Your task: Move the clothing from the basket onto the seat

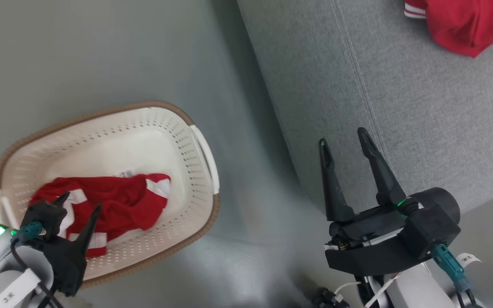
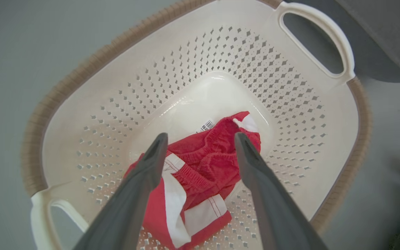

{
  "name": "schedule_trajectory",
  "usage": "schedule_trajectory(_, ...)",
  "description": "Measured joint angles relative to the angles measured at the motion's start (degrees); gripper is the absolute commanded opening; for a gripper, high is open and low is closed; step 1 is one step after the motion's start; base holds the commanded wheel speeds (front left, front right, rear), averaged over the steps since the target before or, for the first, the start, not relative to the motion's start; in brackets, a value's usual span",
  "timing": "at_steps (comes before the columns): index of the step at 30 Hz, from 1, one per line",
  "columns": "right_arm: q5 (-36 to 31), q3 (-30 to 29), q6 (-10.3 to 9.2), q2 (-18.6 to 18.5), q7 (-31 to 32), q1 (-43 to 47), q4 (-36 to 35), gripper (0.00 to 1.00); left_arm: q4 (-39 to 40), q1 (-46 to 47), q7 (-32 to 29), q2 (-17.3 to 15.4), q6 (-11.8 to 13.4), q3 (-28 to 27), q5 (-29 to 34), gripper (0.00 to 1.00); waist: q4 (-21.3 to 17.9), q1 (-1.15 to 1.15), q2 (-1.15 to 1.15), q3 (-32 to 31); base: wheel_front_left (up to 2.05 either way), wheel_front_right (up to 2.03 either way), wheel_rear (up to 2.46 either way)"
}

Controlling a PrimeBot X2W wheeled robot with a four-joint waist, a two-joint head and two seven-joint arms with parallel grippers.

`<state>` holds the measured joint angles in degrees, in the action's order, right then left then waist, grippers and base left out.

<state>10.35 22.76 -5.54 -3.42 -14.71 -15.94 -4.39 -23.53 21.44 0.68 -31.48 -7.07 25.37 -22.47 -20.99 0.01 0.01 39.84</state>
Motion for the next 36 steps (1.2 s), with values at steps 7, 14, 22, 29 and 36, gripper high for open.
schedule_trajectory(7,0.0,1.8,-0.21,0.4,0.0,-0.1,-0.4,1.0,-4.8,3.4,-3.4,-2.0,0.0,1.2,2.4,1.0,-2.5,0.0,0.0,3.9,0.0,0.0,0.0)
schedule_trajectory(14,0.1,4.1,-0.54,0.7,0.0,-0.3,-0.4,1.0,-8.8,7.1,-7.4,-4.4,0.3,1.6,5.6,1.0,-4.8,0.0,0.0,7.6,0.0,0.0,0.0)
schedule_trajectory(22,2.4,6.3,-1.09,0.7,0.0,-1.2,-0.7,1.0,-13.3,10.0,-11.0,-3.6,1.1,5.4,9.8,1.0,-7.1,0.0,0.0,10.3,0.0,0.0,0.0)
schedule_trajectory(29,3.8,6.8,-1.53,0.8,0.0,-2.0,-1.0,1.0,-14.9,13.0,-12.8,-1.8,0.9,8.8,12.7,1.0,-7.7,-0.01,-0.01,10.7,0.0,0.0,0.0)
schedule_trajectory(36,3.8,7.5,-1.59,0.8,0.0,-2.0,-1.5,1.0,-17.0,17.6,-15.3,-1.0,0.4,12.2,16.0,1.0,-7.3,-0.01,-0.01,11.7,0.0,0.0,0.0)
